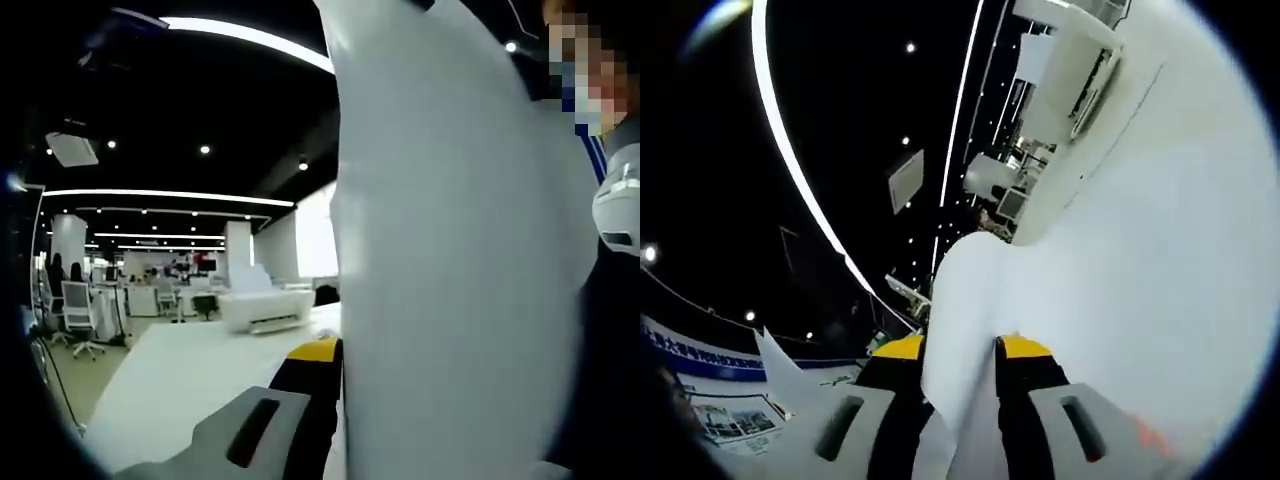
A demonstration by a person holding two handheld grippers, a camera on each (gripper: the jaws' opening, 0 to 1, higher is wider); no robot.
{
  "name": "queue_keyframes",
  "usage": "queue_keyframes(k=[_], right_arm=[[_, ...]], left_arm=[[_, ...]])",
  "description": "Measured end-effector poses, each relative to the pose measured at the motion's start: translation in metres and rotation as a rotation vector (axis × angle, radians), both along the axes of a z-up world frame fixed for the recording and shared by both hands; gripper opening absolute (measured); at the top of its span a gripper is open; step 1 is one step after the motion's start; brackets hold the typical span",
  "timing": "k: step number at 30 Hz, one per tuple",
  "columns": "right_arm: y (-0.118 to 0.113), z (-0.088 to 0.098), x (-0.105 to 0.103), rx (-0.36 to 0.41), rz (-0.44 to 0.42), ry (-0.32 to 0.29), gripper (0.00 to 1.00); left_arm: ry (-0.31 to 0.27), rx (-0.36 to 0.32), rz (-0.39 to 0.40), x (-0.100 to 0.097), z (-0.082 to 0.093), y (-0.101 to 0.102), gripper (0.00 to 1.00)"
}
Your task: Organize the stack of printing papers by aligning and flattening the scattered papers on the table
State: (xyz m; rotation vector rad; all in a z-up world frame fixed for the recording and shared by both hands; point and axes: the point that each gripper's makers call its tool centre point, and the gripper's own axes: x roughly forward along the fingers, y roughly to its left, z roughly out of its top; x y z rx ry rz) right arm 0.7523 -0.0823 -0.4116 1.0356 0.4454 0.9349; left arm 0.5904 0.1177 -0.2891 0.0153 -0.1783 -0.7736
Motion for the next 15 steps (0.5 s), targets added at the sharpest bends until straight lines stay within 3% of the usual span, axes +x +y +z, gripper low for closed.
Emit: queue_keyframes(k=[8,15], right_arm=[[-0.013,0.016,0.004,0.038,-0.056,-0.064,0.21],[-0.041,0.035,0.011,0.123,-0.155,-0.115,0.2]], left_arm=[[0.0,-0.001,-0.002,0.001,0.001,-0.001,0.06],[-0.003,0.0,-0.001,0.0,0.002,-0.001,0.06]])
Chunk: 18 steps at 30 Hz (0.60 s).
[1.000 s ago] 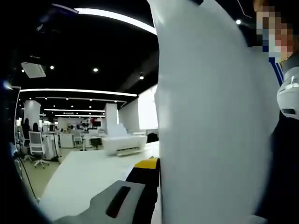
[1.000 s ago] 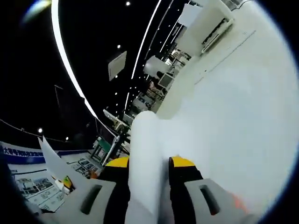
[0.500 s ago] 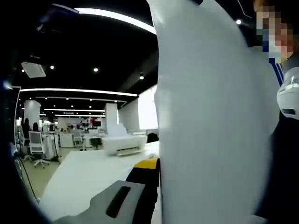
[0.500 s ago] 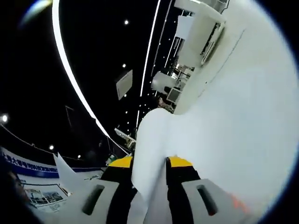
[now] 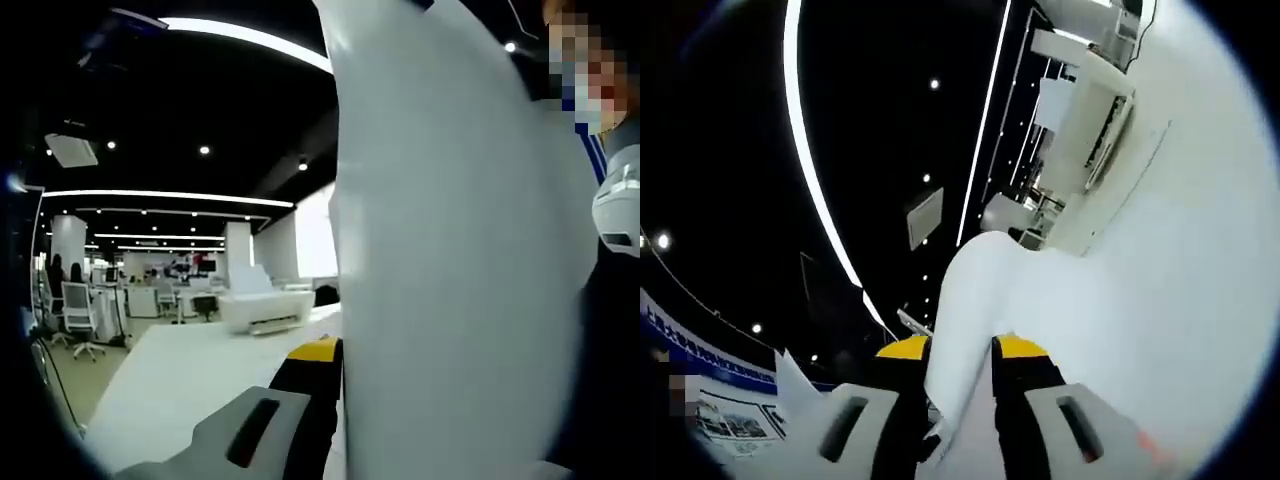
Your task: Organize the stack of printing papers by aligning and flattening the scattered papers on the table
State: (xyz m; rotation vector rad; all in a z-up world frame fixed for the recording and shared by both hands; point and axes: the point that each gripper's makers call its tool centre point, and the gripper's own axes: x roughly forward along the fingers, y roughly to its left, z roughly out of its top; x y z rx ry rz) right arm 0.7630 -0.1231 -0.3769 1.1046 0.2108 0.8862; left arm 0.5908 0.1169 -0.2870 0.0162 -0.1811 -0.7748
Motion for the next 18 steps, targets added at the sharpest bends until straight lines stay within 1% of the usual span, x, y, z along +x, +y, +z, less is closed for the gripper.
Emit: queue_keyframes(k=[2,4,8,14,18], right_arm=[[-0.009,0.003,0.002,0.025,-0.028,-0.004,0.2],[-0.019,0.003,0.004,0.012,-0.06,-0.003,0.2],[-0.03,0.002,0.004,-0.002,-0.089,-0.002,0.21],[-0.053,0.005,0.005,0.039,-0.163,0.007,0.21],[-0.068,0.002,0.008,0.072,-0.203,0.031,0.21]], left_arm=[[-0.002,0.0,0.0,0.0,0.001,-0.001,0.06],[-0.002,0.0,-0.001,0.0,0.001,-0.001,0.06],[-0.001,0.001,-0.002,0.0,0.001,-0.002,0.06],[0.002,0.0,-0.002,0.0,0.0,-0.004,0.06],[0.0,0.0,-0.003,-0.001,0.0,-0.004,0.06]])
